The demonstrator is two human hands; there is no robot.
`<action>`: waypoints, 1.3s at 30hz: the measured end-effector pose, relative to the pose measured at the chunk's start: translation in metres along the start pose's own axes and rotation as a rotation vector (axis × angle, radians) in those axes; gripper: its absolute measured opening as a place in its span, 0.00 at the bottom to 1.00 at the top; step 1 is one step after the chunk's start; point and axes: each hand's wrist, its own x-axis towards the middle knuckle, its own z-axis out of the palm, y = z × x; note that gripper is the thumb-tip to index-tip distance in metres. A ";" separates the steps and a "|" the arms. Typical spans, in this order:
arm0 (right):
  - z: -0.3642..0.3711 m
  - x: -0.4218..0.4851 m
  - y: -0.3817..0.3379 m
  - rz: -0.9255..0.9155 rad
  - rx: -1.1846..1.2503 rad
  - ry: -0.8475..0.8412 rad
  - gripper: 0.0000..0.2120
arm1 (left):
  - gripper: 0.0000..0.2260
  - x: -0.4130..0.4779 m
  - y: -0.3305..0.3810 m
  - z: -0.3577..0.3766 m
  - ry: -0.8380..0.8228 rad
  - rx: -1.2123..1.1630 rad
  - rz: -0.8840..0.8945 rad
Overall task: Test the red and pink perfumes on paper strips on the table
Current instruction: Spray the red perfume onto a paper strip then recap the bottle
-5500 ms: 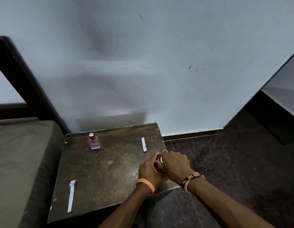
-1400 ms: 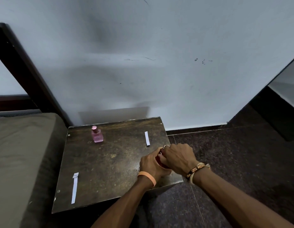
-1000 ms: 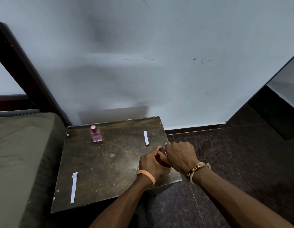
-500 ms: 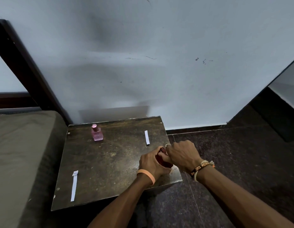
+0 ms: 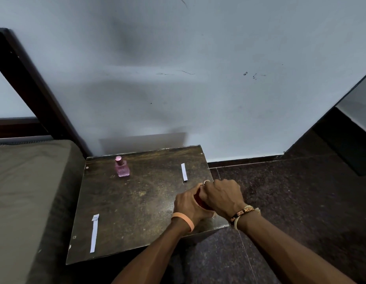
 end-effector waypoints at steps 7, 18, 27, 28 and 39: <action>-0.004 0.005 0.012 -0.116 -0.153 0.046 0.19 | 0.34 0.001 0.001 0.002 0.001 0.021 -0.007; -0.007 0.004 0.006 -0.135 -0.098 -0.056 0.17 | 0.28 0.001 -0.002 0.003 0.007 0.055 -0.024; -0.002 0.011 -0.005 0.099 0.053 -0.013 0.16 | 0.32 0.002 -0.006 0.004 -0.018 -0.007 -0.045; -0.005 0.010 -0.002 0.069 0.047 -0.037 0.17 | 0.30 0.002 -0.006 0.004 -0.008 0.014 -0.043; -0.004 0.003 0.002 0.112 0.021 -0.006 0.24 | 0.32 0.000 -0.004 0.003 0.006 -0.005 -0.018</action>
